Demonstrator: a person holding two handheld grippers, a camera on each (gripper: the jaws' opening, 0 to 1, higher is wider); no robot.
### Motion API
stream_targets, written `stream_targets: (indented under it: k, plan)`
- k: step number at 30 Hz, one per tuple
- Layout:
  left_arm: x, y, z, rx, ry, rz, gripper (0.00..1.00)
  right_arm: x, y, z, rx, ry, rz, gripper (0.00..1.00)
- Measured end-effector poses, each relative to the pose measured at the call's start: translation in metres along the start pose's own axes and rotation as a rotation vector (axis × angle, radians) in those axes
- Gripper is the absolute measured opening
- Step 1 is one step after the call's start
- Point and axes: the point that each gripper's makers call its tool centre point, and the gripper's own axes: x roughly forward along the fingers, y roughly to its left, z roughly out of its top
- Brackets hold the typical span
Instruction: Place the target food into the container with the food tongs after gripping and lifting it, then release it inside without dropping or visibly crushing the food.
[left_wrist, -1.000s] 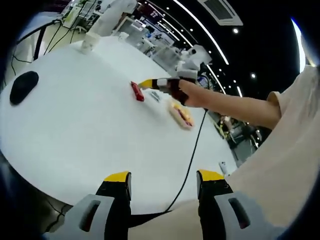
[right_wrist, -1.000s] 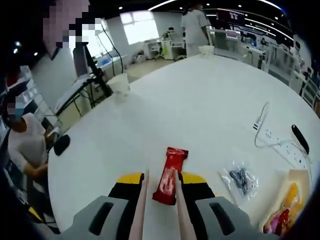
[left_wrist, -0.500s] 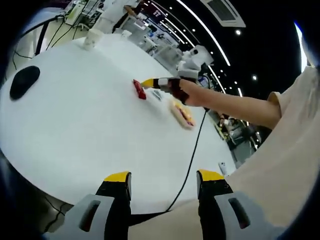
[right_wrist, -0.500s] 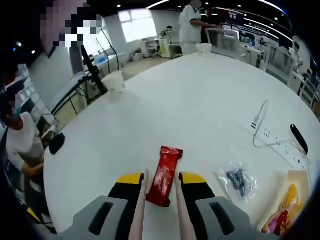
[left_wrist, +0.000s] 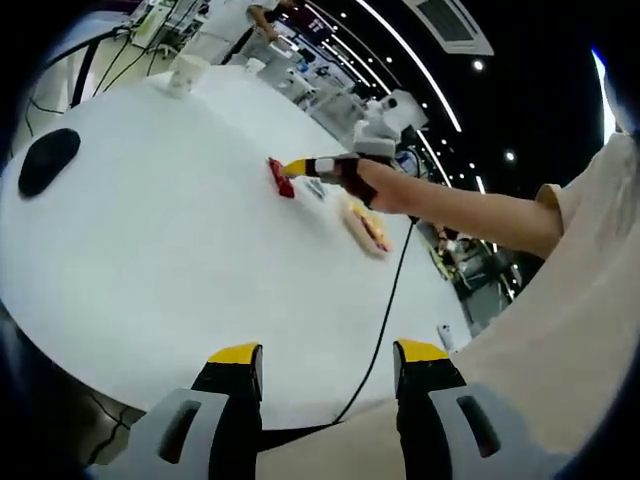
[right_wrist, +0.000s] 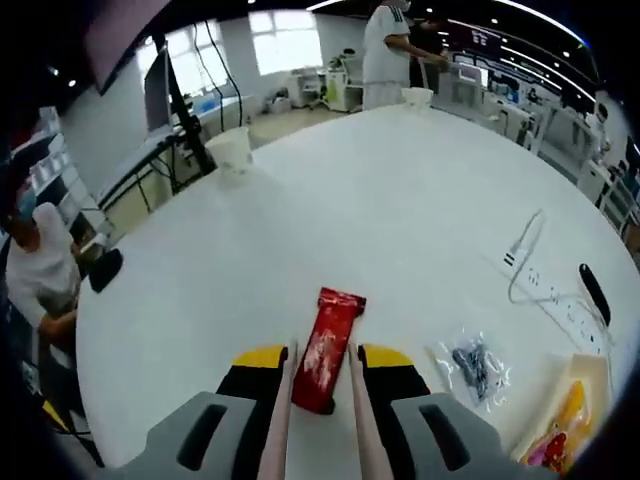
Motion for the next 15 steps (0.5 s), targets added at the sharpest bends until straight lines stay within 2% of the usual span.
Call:
stream_targets:
  k: [7, 9, 10, 15]
  plan:
    - [0.0004, -0.0008, 0.0004, -0.002, -0.001, -0.002, 0.52, 0.0037, 0.0002, -0.0015, -0.024, 0.01, -0.009, 0.27]
    - [0.0003, -0.0006, -0.0001, -0.003, 0.0, -0.002, 0.52, 0.004, 0.0017, -0.0026, -0.046, 0.017, -0.014, 0.27]
    - [0.0002, -0.0005, -0.0009, -0.004, 0.002, -0.002, 0.52, 0.0049, 0.001, -0.003, -0.1, 0.029, -0.027, 0.27]
    - [-0.0001, 0.001, -0.0039, -0.007, 0.009, 0.002, 0.52, 0.0064, 0.0024, 0.0002, -0.138, 0.031, -0.05, 0.27]
